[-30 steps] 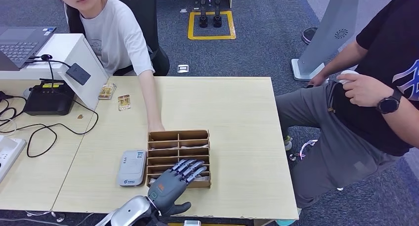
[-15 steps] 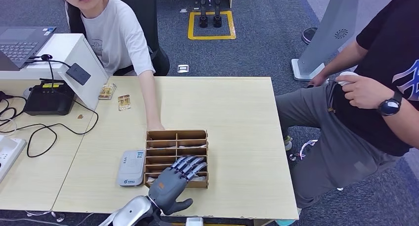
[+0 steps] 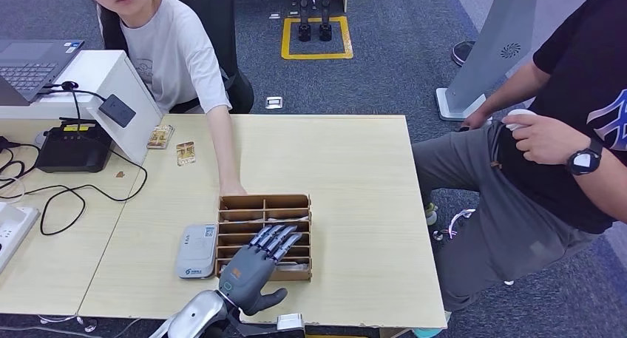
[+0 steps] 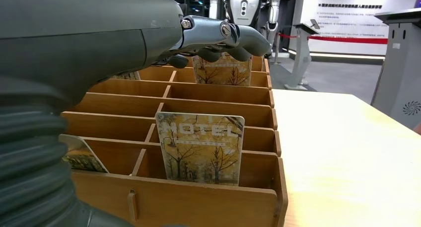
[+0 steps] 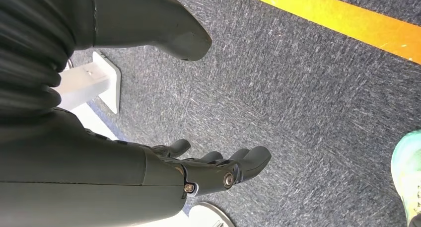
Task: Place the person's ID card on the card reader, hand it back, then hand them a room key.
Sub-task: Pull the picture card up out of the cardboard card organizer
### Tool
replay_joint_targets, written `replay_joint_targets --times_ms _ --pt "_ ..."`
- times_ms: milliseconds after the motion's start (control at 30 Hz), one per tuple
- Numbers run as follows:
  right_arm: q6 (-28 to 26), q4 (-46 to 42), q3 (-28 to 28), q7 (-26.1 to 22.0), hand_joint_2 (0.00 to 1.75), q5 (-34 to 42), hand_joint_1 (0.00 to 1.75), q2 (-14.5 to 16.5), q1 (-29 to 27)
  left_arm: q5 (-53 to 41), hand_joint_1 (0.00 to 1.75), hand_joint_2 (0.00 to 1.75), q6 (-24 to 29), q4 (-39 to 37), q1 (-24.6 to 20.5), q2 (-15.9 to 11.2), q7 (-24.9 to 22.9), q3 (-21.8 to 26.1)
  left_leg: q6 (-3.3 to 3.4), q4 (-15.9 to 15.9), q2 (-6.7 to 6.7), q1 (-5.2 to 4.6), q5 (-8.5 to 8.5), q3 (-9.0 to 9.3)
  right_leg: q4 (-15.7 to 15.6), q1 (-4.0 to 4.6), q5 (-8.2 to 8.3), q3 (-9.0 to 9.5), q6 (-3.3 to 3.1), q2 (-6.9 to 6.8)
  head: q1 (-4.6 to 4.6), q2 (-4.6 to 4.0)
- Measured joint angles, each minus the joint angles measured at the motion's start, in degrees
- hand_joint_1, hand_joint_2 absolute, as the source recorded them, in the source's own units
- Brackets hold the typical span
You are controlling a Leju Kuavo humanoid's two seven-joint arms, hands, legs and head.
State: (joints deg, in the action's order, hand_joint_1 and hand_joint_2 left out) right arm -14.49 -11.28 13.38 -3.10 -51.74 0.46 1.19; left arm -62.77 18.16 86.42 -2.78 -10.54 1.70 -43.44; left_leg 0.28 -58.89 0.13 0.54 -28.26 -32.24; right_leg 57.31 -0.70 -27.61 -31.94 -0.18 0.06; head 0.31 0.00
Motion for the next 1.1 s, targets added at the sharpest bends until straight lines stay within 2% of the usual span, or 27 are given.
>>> replay_joint_targets --times_ms 700,733,833,867,1100 --pt "-0.1 0.0 1.4 -0.4 1.75 -0.7 0.00 0.0 -0.3 -2.0 0.00 1.75 0.7 0.0 0.6 -0.1 -0.4 2.2 0.00 0.0 0.00 0.00 0.00 -0.01 0.0 0.00 0.00 0.00 0.00 0.00 0.00 0.00" --pt "-0.1 0.0 1.4 -0.4 1.75 -0.8 0.00 0.0 -0.2 -2.1 0.16 1.75 0.6 0.0 0.6 -0.1 -0.4 2.2 0.00 0.0 0.00 0.00 0.00 -0.01 0.0 0.00 0.00 0.00 0.00 0.00 0.00 0.00" --pt "0.0 0.0 1.4 -0.4 1.75 -1.0 0.00 0.0 -0.2 -2.3 1.47 1.75 0.3 0.0 0.7 -0.1 -0.3 2.2 0.00 0.0 0.00 0.00 0.00 -0.01 0.0 0.00 0.00 0.00 0.00 0.00 0.00 0.01" --pt "0.0 0.0 1.5 -0.5 1.75 -1.1 0.00 0.0 -0.2 -2.3 1.75 1.75 0.1 0.0 0.7 -0.1 -0.2 2.2 0.00 0.0 0.00 0.00 0.00 -0.01 0.0 0.00 0.00 0.00 0.00 0.00 0.00 0.01" --pt "0.0 0.0 2.5 -0.6 1.75 -0.9 0.00 0.0 -0.2 -0.8 1.75 1.75 -1.2 0.0 0.9 -0.5 0.7 2.2 0.00 0.0 -0.02 0.00 0.00 -0.01 0.0 0.00 0.00 0.00 0.00 -0.02 0.01 0.01"
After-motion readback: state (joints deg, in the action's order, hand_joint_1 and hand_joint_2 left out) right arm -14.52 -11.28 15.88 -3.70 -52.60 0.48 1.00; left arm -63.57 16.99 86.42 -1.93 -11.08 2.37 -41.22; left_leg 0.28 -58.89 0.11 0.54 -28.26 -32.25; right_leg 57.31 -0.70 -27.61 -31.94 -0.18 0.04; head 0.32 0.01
